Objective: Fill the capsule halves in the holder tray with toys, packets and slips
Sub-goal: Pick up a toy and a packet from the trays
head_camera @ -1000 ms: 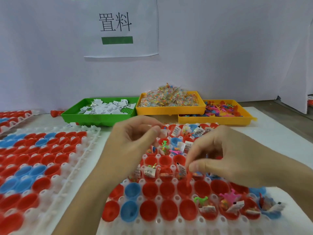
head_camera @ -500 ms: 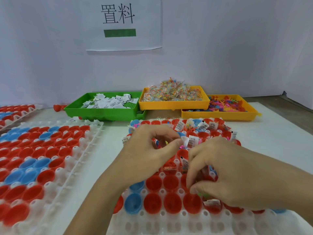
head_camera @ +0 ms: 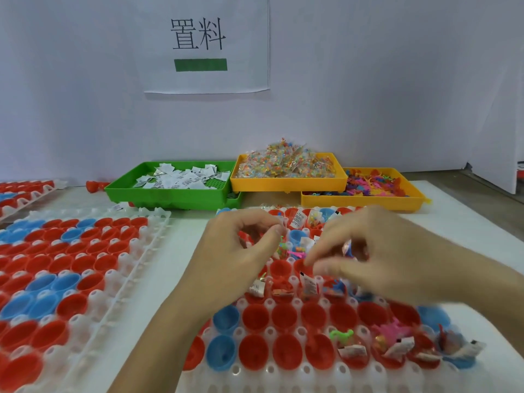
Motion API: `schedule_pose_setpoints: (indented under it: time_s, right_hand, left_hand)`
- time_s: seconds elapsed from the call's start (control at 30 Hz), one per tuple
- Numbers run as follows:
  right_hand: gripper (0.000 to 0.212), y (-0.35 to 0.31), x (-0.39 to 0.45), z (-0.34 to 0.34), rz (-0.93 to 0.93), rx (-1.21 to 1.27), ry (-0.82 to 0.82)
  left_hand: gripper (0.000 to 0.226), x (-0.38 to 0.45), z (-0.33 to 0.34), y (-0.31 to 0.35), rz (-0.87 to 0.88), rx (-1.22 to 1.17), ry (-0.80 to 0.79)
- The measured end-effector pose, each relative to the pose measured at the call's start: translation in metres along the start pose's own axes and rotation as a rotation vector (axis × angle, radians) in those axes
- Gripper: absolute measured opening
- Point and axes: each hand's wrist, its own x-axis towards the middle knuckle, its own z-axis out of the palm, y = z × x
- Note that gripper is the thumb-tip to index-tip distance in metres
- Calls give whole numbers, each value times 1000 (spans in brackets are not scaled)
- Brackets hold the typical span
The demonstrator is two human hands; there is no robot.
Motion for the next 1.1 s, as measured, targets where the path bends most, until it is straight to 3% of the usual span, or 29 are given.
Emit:
schedule_pose_setpoints:
  time_s: [0.03, 0.17, 0.3, 0.53, 0.93, 1.1]
  right_hand:
    - [9, -6, 17, -14, 22, 56, 1]
    - [19, 45, 90, -34, 140, -113, 170]
    - [23, 88, 156, -37, 300, -190, 245]
    - [26, 144, 200, -16, 644, -312, 205]
    - [15, 129, 176, -33, 486, 10, 519]
    - [18, 93, 126, -40, 368, 378, 527]
  left_hand:
    - [25, 1, -1, -1, -7, -5, 44]
    - [22, 3, -4, -5, -34, 24, 183]
    - [21, 3, -6, -6, -58, 8, 233]
    - [24, 4, -7, -11, -89, -5, 264]
    - [21, 4, -6, -10, -89, -12, 252]
    - [20, 2, -2, -6, -74, -48, 222]
